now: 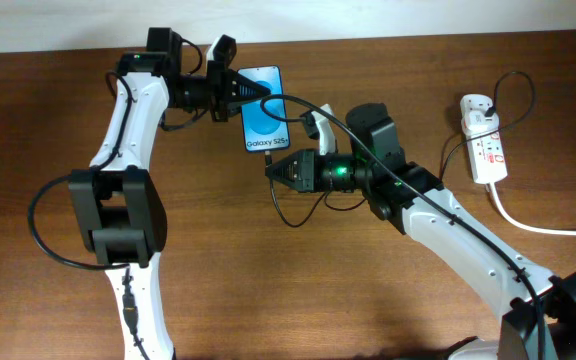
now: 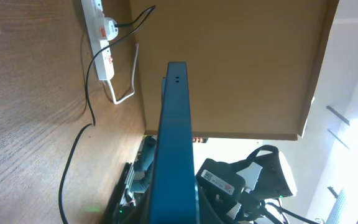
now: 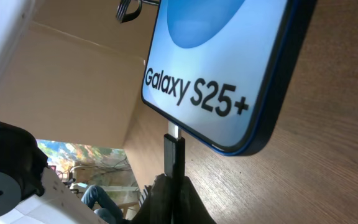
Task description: Plug charger to phone and switch on socket
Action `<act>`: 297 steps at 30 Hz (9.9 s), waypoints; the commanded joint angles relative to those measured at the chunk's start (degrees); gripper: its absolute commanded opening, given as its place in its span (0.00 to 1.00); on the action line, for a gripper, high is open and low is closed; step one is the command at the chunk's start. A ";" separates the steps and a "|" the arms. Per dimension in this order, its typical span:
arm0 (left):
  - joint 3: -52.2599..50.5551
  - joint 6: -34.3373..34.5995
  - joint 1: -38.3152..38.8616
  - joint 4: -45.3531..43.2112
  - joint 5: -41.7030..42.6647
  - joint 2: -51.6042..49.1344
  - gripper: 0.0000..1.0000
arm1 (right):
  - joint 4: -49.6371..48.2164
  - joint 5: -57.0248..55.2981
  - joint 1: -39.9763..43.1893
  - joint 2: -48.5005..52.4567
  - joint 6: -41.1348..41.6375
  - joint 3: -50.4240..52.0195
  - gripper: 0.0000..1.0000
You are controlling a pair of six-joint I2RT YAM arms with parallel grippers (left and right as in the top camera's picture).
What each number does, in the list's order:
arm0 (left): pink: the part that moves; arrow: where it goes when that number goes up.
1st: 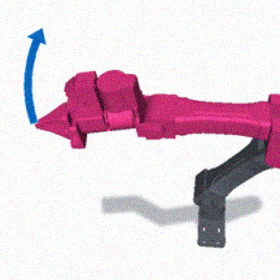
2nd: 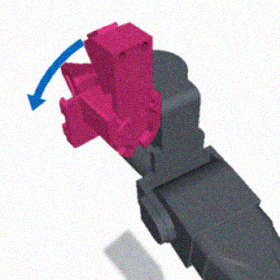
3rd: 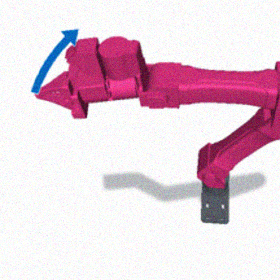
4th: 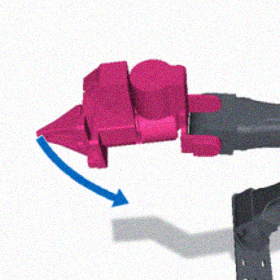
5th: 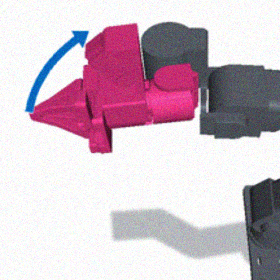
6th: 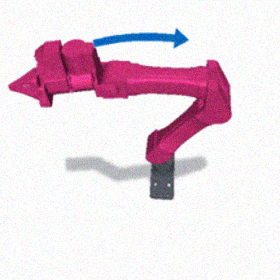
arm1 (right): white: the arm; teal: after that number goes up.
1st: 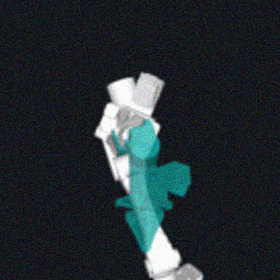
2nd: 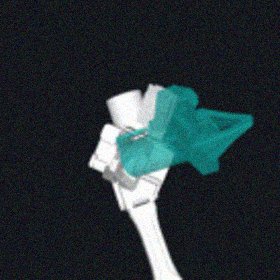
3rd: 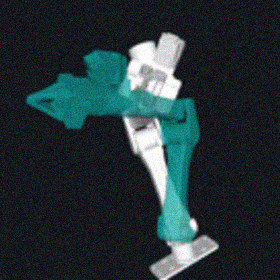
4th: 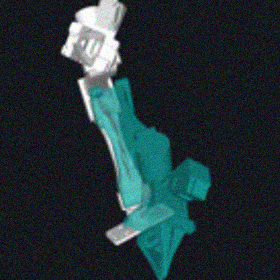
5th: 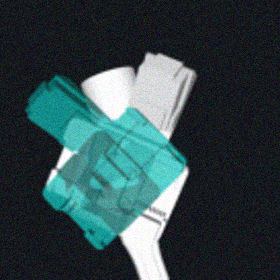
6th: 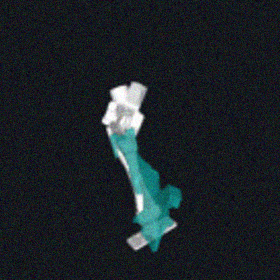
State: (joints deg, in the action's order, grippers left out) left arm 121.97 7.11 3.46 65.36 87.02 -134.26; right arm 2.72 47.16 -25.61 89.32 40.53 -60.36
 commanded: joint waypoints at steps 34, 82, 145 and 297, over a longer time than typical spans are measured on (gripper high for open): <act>0.44 -0.55 1.68 0.11 2.80 1.97 0.00 | -2.80 -7.26 3.23 0.26 2.45 -0.50 0.04; -9.66 -0.31 7.30 -9.79 -45.99 -8.87 0.25 | 25.62 -13.44 5.70 0.26 -10.34 -0.48 0.74; 45.16 -1.18 3.54 31.34 -78.07 13.09 0.99 | 21.99 -45.92 54.51 26.49 -26.80 -18.43 0.90; -84.24 -20.98 -3.13 -48.13 -81.09 100.98 0.99 | 1.09 -38.82 23.74 -89.13 -43.12 60.04 0.98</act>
State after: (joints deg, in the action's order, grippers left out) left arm 42.81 -8.73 0.67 19.09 6.13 -38.96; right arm 3.44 8.16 -1.50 0.64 -2.76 -0.62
